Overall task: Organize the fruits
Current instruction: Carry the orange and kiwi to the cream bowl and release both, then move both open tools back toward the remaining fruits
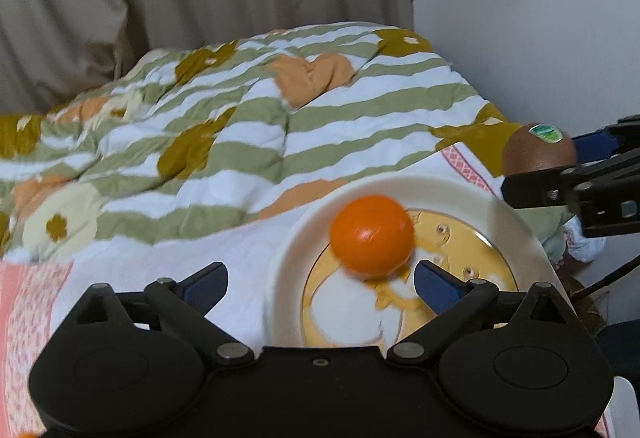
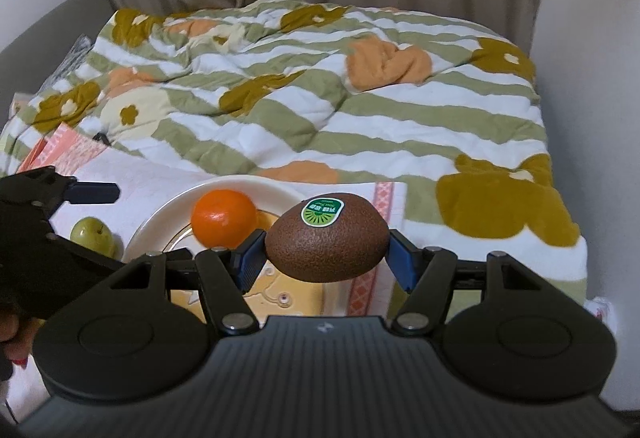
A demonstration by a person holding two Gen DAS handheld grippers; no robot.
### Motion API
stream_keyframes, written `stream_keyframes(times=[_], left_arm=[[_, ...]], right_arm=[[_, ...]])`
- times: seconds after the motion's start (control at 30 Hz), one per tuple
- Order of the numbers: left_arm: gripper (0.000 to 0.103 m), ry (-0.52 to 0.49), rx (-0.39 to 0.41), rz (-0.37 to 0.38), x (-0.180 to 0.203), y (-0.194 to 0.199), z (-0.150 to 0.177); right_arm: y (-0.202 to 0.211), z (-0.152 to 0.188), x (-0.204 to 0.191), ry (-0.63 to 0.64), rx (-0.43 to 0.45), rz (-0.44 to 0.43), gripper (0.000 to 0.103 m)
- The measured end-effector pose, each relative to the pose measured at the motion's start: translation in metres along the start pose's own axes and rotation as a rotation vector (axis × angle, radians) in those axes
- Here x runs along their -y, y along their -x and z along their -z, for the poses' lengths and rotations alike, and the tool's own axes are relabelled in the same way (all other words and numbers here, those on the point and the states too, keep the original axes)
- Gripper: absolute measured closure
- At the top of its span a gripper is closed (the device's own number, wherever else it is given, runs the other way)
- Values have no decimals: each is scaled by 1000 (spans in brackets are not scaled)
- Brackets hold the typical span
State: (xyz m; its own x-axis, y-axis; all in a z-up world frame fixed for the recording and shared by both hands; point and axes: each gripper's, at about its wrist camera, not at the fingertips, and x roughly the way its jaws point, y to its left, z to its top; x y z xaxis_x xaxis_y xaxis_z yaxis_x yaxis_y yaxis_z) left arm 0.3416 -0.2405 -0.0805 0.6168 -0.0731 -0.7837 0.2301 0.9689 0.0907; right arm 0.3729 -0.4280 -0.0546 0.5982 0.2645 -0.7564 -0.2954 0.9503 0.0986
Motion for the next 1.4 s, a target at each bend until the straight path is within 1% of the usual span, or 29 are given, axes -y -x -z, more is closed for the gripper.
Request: stream_keyframes(times=[0.1,0.27,0.47,0.73,0.77,0.83,0.87,0.93,0.97,1.13,1.4], left_arm=[[2,50,-10,-2,-13,10,7],[2,107,-20,-18,-26,22,16],[2,131,-21,-43,-35,32,23],[2,164,-22,-54,-40,44,32],[2,169,-23,-55,-41,46,33],[2,172,-25,-64,-41,49,35],[2,172,-24,-69,-41,51,35],[2,172,-20,-82,-41,56,37],[2,173,-17,-88,-41,59,37],[2,191,23,-104,-44,82,42],[2,222,124,-103,-57,140,57]], right_arm=[[-10,1,-11,44,-12,-16,23],[-31,6,-28,109,-35,-22,24],[-47,14,-45,196,-42,-21,24],[-59,23,-53,255,-47,0,23],[-59,23,-53,260,-40,7,21],[-54,23,-56,280,-18,29,12],[-51,23,-57,288,-6,45,0],[-43,24,-57,287,24,67,0],[-40,24,-56,277,27,62,0],[-21,24,-51,190,20,46,0],[43,25,-66,107,72,84,0]])
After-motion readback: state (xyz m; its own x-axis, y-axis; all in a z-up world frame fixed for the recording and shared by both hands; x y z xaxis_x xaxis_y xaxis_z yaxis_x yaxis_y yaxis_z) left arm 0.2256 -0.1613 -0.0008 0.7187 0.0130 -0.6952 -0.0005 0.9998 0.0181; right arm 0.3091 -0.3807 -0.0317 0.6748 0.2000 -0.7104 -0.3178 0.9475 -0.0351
